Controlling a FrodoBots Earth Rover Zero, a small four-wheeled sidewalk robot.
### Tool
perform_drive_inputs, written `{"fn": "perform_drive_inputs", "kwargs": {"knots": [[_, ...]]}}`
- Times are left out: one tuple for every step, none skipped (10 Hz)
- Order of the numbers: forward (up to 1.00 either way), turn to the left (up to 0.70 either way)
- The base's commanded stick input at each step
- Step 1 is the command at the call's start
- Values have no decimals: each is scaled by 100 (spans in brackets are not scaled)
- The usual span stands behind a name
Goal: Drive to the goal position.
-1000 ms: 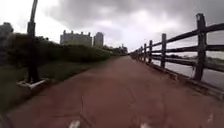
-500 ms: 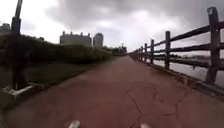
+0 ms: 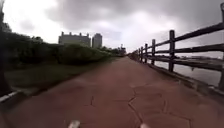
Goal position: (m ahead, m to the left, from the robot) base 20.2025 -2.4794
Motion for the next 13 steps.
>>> {"fn": "perform_drive_inputs", "kwargs": {"knots": [[70, 0], [70, 0], [70, 0], [70, 0], [70, 0], [70, 0], [70, 0], [70, 0], [70, 0], [70, 0], [70, 0], [70, 0], [70, -12]]}}
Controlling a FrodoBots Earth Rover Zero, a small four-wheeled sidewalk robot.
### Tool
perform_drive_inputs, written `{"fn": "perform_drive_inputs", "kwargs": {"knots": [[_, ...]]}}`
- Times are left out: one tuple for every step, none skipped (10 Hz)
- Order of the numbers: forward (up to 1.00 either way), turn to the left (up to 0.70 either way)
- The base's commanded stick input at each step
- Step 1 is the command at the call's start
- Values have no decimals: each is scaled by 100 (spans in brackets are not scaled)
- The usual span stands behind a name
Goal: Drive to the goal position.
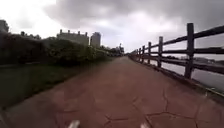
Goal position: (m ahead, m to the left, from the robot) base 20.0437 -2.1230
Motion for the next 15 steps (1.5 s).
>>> {"fn": "perform_drive_inputs", "kwargs": {"knots": [[70, -27], [70, -27], [70, -27], [70, -23], [70, -6], [70, 0], [70, 0], [70, 0], [70, 0], [70, 0], [70, 0], [70, 0], [70, 0], [70, 0], [70, 0]]}}
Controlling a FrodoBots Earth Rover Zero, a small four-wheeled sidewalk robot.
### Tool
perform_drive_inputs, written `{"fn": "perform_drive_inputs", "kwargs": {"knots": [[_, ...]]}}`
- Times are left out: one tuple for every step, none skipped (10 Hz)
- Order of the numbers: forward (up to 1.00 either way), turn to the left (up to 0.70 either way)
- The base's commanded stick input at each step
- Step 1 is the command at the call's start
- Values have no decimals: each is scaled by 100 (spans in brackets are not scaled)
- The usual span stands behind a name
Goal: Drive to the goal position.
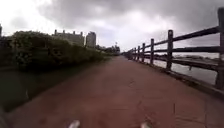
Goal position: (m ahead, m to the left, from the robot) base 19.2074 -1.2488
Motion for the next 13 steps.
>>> {"fn": "perform_drive_inputs", "kwargs": {"knots": [[70, 0], [70, 0], [70, 0], [70, 0], [70, 0], [70, 0], [70, 0], [70, 0], [70, 0], [70, 0], [70, 0], [70, 0], [70, 0]]}}
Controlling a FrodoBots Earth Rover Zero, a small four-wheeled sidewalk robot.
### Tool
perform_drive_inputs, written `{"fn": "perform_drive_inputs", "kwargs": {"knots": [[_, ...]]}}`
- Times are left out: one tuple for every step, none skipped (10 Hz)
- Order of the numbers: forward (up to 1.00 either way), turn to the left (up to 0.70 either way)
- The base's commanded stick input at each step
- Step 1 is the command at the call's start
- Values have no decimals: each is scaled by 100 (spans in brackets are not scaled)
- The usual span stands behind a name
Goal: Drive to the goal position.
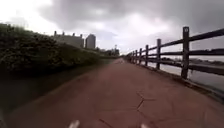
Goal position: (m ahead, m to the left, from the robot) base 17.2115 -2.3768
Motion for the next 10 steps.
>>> {"fn": "perform_drive_inputs", "kwargs": {"knots": [[70, 0], [70, 0], [70, 0], [70, 0], [70, 0], [70, 0], [70, 0], [70, 0], [70, 0], [70, 0]]}}
